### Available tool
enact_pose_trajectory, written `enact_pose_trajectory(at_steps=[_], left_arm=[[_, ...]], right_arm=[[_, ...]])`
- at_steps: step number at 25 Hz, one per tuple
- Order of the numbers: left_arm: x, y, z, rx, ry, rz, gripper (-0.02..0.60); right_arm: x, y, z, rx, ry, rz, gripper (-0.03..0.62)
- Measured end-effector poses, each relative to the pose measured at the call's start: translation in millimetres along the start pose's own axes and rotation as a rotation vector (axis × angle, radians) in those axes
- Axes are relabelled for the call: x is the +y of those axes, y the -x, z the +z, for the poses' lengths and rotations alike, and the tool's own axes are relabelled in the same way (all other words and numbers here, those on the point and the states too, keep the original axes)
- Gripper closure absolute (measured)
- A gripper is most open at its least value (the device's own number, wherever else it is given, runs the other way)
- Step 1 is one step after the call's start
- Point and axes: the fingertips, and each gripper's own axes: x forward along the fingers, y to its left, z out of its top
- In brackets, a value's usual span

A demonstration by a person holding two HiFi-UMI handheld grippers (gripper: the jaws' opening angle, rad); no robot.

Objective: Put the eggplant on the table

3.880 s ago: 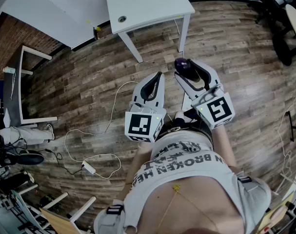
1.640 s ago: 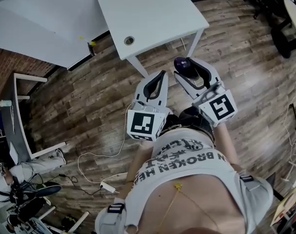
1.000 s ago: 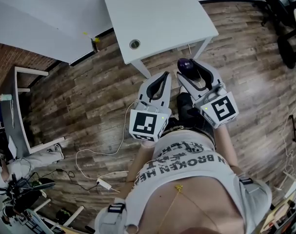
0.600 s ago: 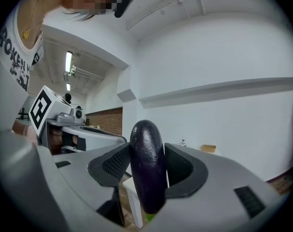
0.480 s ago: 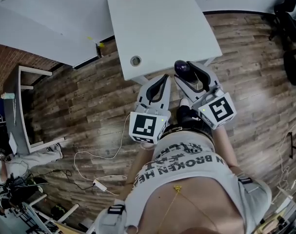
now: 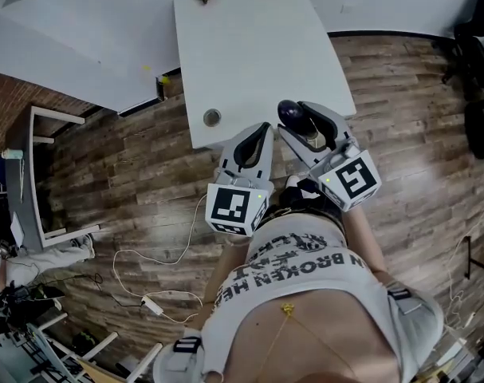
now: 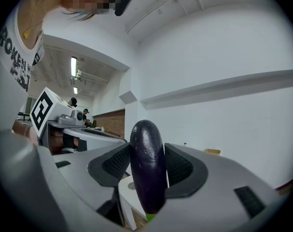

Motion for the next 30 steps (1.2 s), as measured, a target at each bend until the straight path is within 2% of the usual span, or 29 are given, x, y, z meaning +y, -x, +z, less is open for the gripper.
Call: enact_pose_trajectory(at_steps=[5, 9, 13, 23, 30], left_arm=[[-4.5, -15.3, -0.4, -0.003, -0.008, 0.035, 0.575], [11.1, -18.3, -6.4, 0.019, 0.007, 0.082, 0.575], [31.2, -25.1, -5.8, 0.021, 0.018, 0.090, 0.575], [86.3, -70.8, 11.6, -0.009, 0.004, -0.031, 0.575], [132.4, -94.8, 12.6, 0.008, 0.011, -0.085, 0.575]], right_arm=[[-22.3, -1.5, -3.3, 0.013, 0.011, 0.027, 0.373], [-35.4, -9.1, -6.6, 0.021, 0.008, 0.030, 0.373], [-42.2, -23.3, -7.3, 0.025, 0.002, 0.017, 0.373], [-67.0, -79.8, -0.9, 0.019, -0.004, -0.098, 0.373], [-82.5, -128.0, -1.3, 0.034, 0.002, -0.145, 0.373]])
